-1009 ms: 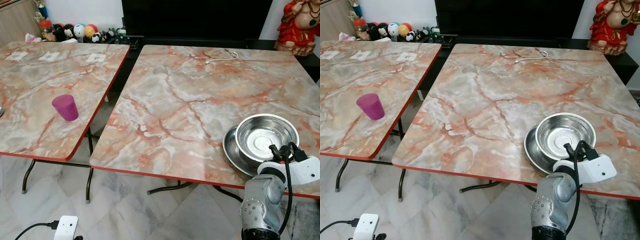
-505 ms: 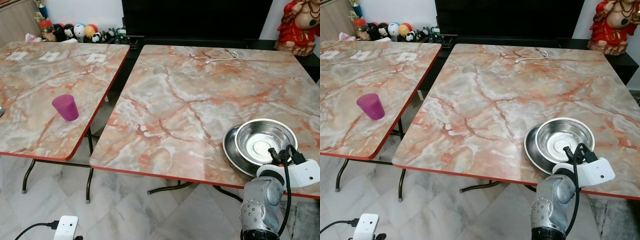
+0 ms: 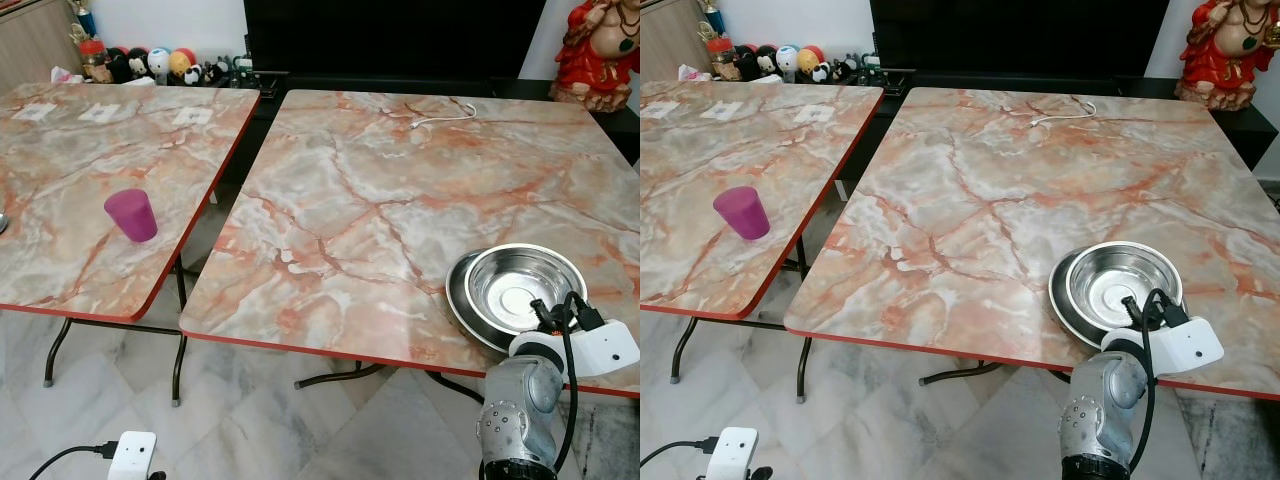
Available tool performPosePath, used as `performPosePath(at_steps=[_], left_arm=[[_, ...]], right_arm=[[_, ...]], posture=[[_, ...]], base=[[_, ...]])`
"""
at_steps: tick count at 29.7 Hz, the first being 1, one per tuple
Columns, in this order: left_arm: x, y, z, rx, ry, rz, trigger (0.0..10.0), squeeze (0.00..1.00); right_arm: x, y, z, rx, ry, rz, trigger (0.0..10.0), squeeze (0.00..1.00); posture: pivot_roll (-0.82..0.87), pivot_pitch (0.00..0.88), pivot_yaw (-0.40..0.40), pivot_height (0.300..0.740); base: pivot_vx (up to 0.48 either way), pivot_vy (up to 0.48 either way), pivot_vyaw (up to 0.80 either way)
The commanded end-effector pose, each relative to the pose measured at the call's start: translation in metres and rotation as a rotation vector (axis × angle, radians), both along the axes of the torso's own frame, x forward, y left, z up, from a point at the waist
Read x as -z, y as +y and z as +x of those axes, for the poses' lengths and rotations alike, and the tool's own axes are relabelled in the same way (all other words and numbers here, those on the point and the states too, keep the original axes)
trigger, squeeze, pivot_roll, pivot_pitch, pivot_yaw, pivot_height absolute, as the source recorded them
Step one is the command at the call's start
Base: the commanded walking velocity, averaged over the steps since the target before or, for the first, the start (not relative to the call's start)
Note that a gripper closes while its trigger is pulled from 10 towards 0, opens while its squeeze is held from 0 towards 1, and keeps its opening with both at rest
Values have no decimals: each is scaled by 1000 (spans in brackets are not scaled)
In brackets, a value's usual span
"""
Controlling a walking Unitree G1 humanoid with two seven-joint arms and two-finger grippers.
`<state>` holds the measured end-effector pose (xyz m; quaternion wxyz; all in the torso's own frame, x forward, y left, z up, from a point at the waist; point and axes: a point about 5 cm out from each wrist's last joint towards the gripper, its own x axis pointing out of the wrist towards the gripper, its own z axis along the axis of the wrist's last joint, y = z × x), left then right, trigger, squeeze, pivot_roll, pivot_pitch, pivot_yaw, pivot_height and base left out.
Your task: Setting the table
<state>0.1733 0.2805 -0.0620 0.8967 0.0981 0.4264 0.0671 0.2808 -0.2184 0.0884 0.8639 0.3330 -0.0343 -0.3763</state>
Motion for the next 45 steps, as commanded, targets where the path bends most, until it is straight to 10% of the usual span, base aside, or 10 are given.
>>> performPosePath(at_steps=[1,4,6,8,10,11,12,45], left_arm=[[0,5,-4,-3,13,18,10000,0],[0,5,-4,-4,12,17,10000,0],[0,5,-4,-5,12,18,10000,0],[0,5,-4,-4,12,18,10000,0],[0,5,-4,-4,12,18,10000,0],[0,5,-4,-4,12,18,10000,0],[0,5,-4,-4,12,19,10000,0],[0,5,-3,-6,9,17,10000,0]], right_arm=[[7,5,-2,-1,30,23,10000,557],[8,5,-1,-5,32,23,10000,545],[7,6,0,-15,26,23,10000,1000],[7,6,1,-19,27,19,10000,1000],[6,6,1,-20,31,15,10000,898],[6,6,2,-24,29,13,10000,231],[6,7,2,-31,26,7,10000,0],[9,8,2,-44,73,-24,10000,0]], posture=[[64,34,9,740],[64,34,9,740],[64,34,9,740],[64,34,9,740],[64,34,9,740],[67,32,10,740],[67,32,10,740],[64,33,10,740]], base=[[0,0,0],[0,0,0],[0,0,0],[0,0,0],[0,0,0],[0,0,0],[0,0,0],[0,0,0]])
